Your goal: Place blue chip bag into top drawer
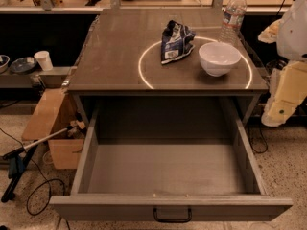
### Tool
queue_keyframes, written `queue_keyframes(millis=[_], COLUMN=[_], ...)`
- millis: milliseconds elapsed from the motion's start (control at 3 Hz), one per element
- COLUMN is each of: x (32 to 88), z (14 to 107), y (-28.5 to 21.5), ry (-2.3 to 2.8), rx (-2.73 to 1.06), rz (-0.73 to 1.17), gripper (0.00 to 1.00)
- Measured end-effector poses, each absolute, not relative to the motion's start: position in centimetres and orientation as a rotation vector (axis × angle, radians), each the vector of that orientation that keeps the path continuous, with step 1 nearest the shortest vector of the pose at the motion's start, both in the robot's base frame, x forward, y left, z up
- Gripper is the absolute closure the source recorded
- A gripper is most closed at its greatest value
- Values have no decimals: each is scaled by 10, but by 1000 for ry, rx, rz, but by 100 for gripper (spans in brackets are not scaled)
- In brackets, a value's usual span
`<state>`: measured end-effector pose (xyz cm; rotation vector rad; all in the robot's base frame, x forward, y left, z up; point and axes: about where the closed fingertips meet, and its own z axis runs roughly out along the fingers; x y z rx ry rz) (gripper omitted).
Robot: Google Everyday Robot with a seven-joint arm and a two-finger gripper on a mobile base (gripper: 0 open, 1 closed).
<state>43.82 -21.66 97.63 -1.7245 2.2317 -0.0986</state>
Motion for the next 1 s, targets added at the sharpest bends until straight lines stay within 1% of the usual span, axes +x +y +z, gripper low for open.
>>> queue_keyframes(millis=[667,1000], x=[456,475], z=[984,982], y=[-219,-215], ry=[2183,2141], rx=[-1727,-1743], rz=[-128,-124], gripper=[0,0])
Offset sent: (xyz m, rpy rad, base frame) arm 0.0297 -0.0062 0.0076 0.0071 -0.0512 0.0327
